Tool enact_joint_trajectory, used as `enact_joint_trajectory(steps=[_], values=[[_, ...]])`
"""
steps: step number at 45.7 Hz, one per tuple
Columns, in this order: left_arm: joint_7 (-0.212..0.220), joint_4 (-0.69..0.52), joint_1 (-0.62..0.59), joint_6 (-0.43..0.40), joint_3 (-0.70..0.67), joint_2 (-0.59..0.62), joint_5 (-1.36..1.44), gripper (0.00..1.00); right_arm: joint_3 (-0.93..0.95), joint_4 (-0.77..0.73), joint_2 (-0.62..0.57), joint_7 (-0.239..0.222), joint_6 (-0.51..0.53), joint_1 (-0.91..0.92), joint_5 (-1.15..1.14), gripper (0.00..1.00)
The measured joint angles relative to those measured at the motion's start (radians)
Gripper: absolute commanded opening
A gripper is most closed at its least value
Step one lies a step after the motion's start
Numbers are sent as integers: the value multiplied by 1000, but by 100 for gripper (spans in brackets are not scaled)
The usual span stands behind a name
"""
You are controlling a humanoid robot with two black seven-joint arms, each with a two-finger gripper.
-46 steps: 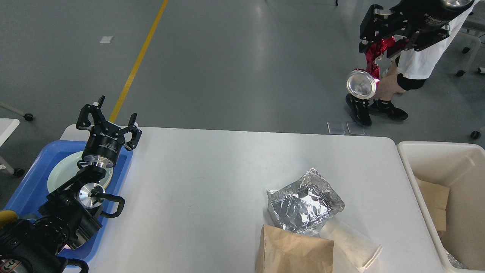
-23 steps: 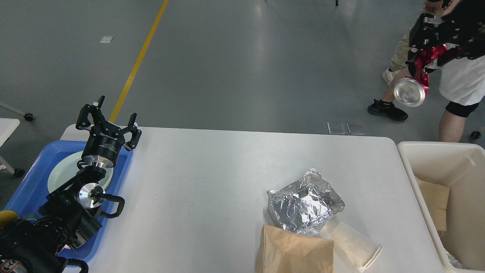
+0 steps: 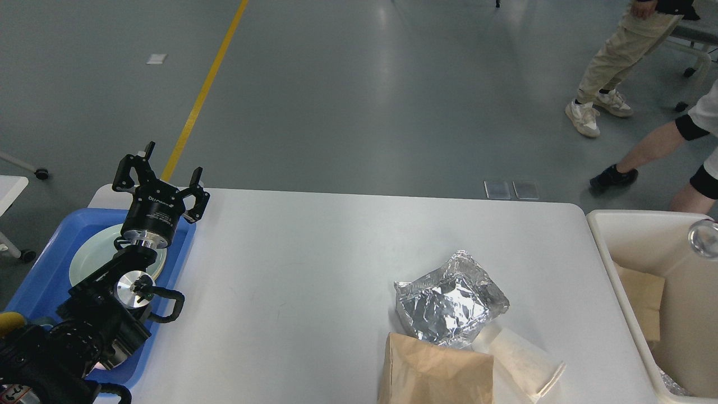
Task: Tidy desktop
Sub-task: 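Lower the red wrapper into the white bin and open the right gripper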
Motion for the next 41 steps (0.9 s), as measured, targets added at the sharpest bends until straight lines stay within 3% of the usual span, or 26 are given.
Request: enact_joint_trajectory(steps=[4,13,28,41], values=[[0,0,0,0,0,0,0,96,28,-5,-11,0,-34,-78,0,0],[0,0,0,0,0,0,0,96,65,-7,-20,0,-218,-226,5,0],[0,0,0,0,0,0,0,96,337,-11,-7,7,-617,-505,11,0],[0,0,0,0,0,0,0,96,483,-16,1,12,-711,-584,11,0]])
